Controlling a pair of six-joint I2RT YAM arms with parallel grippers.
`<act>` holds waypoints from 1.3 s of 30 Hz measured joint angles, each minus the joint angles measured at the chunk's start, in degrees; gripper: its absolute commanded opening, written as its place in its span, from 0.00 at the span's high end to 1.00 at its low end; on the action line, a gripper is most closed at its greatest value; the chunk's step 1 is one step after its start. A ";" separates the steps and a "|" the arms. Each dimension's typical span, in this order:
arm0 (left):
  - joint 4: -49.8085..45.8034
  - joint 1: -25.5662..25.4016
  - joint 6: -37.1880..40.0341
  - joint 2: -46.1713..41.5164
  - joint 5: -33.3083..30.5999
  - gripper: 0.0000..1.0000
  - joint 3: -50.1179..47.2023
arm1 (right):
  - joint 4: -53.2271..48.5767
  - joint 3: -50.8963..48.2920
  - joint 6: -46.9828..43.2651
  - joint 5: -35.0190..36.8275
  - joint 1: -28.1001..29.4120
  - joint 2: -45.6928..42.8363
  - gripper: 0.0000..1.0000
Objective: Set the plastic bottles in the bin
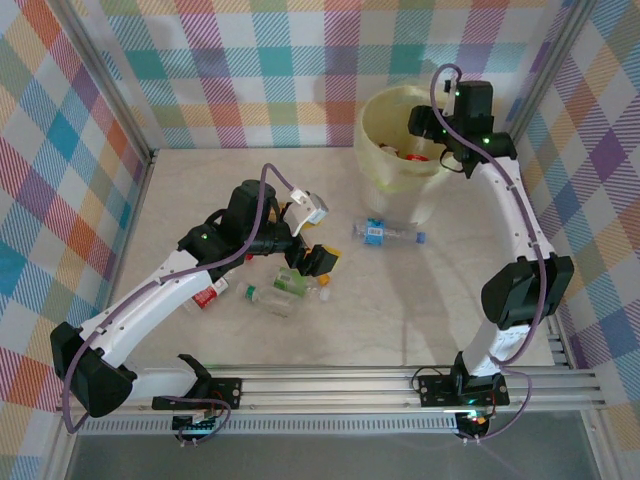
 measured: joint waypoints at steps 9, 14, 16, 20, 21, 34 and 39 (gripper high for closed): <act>0.00 0.00 0.00 0.00 -0.39 0.00 0.00 | -1.09 0.96 -1.29 -2.43 0.00 -6.25 0.14; 0.00 0.00 0.00 0.00 -0.42 0.00 0.00 | -1.33 -2.78 -1.40 -5.16 0.02 -13.81 0.14; -0.02 0.00 0.00 0.00 -0.42 0.00 0.00 | -1.92 -5.14 -1.42 -6.80 0.09 -16.90 0.15; -0.07 0.00 0.48 0.00 -0.17 0.00 0.00 | -3.72 -11.13 -1.75 -10.45 0.68 -22.36 0.14; -0.09 0.00 0.59 0.00 -0.04 0.00 0.00 | -4.39 -12.90 -2.03 -11.41 0.85 -23.56 0.14; -0.28 -0.31 0.87 0.00 1.16 0.00 0.00 | -1.01 -45.00 -0.35 -16.22 4.72 -36.96 0.11; -0.26 -0.31 0.85 0.00 1.31 0.00 0.00 | 6.93 -54.84 3.30 -15.52 4.70 -36.22 0.03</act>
